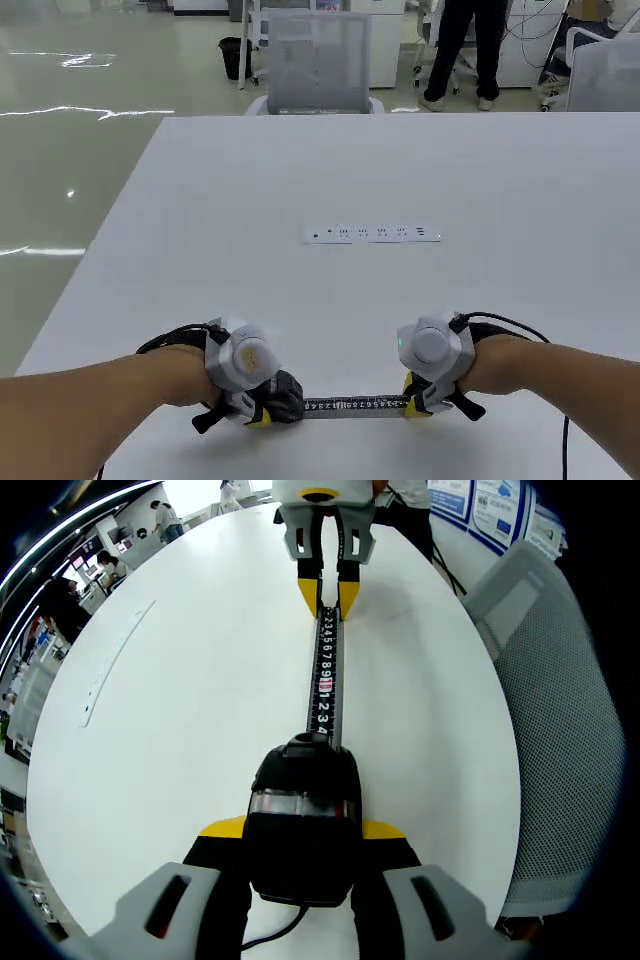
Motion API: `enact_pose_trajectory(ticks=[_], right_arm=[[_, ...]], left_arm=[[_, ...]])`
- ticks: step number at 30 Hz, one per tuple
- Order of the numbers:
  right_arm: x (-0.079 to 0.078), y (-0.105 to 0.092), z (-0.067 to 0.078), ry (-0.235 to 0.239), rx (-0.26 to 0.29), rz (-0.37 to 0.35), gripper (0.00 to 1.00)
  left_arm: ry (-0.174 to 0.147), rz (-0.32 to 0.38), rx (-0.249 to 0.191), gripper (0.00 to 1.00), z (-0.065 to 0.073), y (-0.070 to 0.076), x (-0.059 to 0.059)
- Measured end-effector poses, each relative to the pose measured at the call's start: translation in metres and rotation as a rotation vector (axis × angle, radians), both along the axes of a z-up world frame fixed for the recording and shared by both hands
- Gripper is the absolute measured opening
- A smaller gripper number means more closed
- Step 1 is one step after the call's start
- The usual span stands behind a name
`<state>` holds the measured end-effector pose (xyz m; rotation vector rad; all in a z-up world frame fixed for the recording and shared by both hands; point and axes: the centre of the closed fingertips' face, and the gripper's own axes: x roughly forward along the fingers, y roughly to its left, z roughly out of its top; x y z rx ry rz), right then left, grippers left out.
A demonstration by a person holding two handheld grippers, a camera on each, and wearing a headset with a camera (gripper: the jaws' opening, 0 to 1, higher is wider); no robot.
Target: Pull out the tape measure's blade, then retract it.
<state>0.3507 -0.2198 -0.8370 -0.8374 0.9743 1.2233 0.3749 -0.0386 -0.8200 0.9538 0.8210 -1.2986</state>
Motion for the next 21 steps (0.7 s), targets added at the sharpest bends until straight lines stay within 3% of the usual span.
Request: enact_pose_trajectory(ticks=[21], right_arm=[[-0.002,-0.017,0.000,-0.004,-0.009,-0.020,0.12]], left_arm=[[-0.001,0.006,-0.006,0.34,0.000,0.000,0.001]])
